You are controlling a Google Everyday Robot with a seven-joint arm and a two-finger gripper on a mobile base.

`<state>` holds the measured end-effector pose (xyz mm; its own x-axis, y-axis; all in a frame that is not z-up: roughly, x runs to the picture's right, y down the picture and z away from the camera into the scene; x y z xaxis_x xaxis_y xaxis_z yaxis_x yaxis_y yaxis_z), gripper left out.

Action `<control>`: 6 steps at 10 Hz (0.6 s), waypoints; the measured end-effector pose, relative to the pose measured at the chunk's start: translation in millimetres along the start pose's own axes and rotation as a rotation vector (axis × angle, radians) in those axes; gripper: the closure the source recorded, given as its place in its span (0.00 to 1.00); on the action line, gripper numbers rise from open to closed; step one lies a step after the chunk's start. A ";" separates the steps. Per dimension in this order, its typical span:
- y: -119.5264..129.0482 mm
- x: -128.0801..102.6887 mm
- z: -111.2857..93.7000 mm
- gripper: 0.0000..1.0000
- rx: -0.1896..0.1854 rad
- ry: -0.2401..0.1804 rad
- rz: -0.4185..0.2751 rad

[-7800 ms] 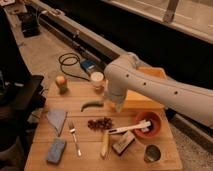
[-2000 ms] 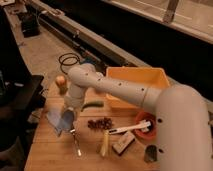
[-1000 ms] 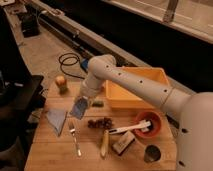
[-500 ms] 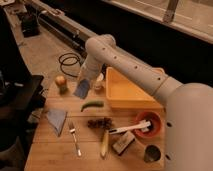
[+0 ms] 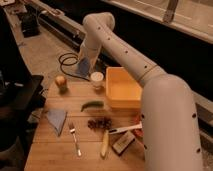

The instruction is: Place sponge in paper cup

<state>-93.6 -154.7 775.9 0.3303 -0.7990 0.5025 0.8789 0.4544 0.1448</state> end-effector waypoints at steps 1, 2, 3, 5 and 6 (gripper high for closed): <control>-1.2 -0.6 0.8 1.00 -0.001 0.000 -0.002; -1.7 -0.6 0.6 1.00 0.000 0.000 -0.003; -0.5 -0.2 0.7 1.00 -0.002 0.001 -0.002; 4.7 4.8 2.8 1.00 -0.030 0.032 0.014; 7.8 12.9 4.6 1.00 -0.047 0.065 0.019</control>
<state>-84.0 -159.6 787.4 0.3676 -0.8150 0.4480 0.8869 0.4522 0.0948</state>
